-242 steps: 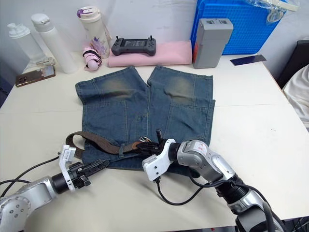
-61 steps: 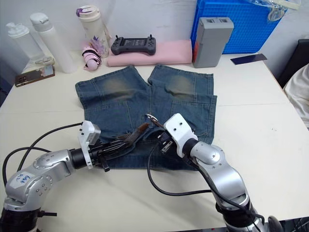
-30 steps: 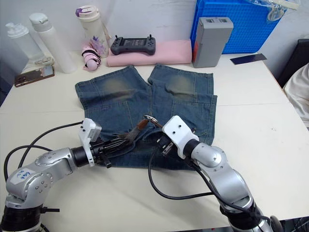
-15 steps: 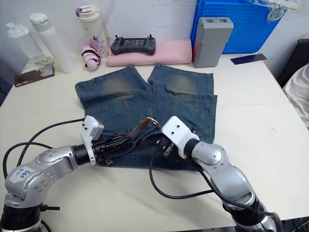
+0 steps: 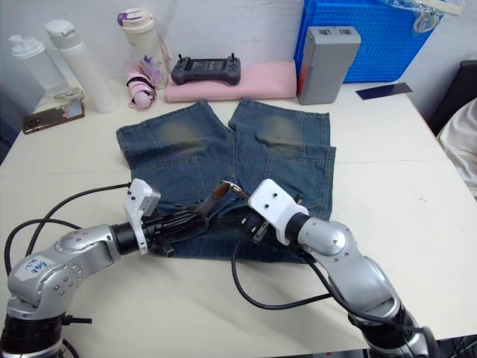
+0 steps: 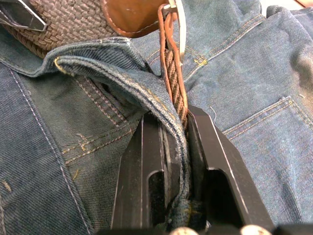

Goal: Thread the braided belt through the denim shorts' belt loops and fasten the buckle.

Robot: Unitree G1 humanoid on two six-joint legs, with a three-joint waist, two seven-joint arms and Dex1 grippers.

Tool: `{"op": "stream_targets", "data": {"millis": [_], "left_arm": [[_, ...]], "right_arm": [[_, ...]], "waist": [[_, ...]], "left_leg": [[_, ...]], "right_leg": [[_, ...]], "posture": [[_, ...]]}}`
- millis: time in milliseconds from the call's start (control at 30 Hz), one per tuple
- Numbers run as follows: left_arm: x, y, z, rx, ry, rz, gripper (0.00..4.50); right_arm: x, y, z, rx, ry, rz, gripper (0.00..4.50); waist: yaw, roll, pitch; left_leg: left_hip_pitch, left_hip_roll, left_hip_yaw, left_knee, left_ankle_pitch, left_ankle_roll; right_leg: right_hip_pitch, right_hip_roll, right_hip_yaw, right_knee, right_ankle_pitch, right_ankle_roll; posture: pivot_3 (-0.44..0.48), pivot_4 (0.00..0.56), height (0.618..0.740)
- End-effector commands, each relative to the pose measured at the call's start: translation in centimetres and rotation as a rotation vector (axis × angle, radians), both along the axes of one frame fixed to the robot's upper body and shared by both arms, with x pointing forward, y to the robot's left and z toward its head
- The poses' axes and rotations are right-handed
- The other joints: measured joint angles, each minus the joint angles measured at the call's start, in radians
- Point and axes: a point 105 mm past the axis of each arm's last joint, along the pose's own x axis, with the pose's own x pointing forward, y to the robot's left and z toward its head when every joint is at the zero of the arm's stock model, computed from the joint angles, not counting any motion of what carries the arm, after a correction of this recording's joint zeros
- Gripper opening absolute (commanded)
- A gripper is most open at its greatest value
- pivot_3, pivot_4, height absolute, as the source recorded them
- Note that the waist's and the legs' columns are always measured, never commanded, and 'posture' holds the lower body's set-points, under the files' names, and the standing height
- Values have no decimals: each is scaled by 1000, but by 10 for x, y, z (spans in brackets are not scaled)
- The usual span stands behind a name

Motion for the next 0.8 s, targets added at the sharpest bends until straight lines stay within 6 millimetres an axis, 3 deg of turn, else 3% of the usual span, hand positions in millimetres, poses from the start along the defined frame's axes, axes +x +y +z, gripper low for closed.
{"op": "stream_targets", "data": {"millis": [33,267,633,800], "left_arm": [[1,2,-2,1,8,24,0],[7,4,-5,45,3,55,0],[12,-29,6,39,-49,-2,0],[13,-29,5,34,-38,11,0]], "right_arm": [[-5,1,23,27,-98,17,48],[-7,2,21,3,-93,33,48],[-5,6,12,-64,-49,38,48],[-3,6,12,-72,-52,24,48]], "waist": [[0,0,0],[1,0,0],[5,0,0],[6,0,0]], "left_leg": [[0,0,0,0,0,0],[0,0,0,0,0,0],[0,0,0,0,0,0],[0,0,0,0,0,0]], "right_leg": [[0,0,0,0,0,0],[0,0,0,0,0,0],[0,0,0,0,0,0],[0,0,0,0,0,0]], "posture": [[0,150,740],[0,150,740],[0,150,740],[0,150,740]]}}
